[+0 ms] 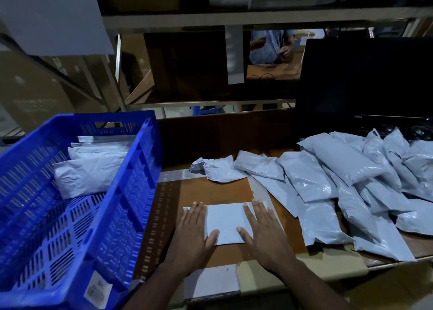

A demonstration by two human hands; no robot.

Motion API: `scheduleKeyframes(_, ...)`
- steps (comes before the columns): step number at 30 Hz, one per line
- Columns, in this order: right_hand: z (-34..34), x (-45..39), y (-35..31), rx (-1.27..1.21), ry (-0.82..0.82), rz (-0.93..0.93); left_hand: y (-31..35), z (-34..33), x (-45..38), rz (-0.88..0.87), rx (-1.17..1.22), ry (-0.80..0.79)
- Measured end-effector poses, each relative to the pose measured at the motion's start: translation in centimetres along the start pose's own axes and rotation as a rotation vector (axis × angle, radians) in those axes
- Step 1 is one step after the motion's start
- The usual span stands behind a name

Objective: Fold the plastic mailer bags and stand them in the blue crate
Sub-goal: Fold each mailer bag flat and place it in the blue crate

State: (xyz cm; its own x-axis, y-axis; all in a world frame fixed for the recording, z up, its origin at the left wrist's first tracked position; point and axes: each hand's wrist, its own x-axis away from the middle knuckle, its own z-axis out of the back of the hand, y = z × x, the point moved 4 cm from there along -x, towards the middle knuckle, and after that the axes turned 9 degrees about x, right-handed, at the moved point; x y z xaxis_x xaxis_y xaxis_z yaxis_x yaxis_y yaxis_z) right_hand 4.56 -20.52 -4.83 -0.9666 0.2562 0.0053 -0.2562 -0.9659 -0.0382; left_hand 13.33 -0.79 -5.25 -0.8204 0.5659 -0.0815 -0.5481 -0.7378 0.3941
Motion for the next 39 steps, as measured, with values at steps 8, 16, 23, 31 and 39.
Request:
scheduleKeyframes(8,-0.1,0.5,0.7,-0.036,-0.010,0.003,0.3,0.2,0.2,-0.017,-0.048,-0.021)
scheduleKeyframes(16,1.9,0.0,0.4,-0.088,-0.025,0.002,0.6,0.7,0.3,-0.111,-0.112,-0.042)
scheduleKeyframes(23,1.0,0.0,-3.0,-0.036,-0.008,0.194,3.1,-0.3,1.8,-0.234,-0.050,-0.093)
scheduleKeyframes(31,0.0,-0.1,-2.9,-0.044,-0.051,0.172,2.7,-0.3,1.4,-0.211,-0.074,-0.121)
scheduleKeyframes(39,0.2,0.1,-2.7,-0.097,-0.061,0.166,2.8,0.5,1.2,-0.188,0.043,-0.092)
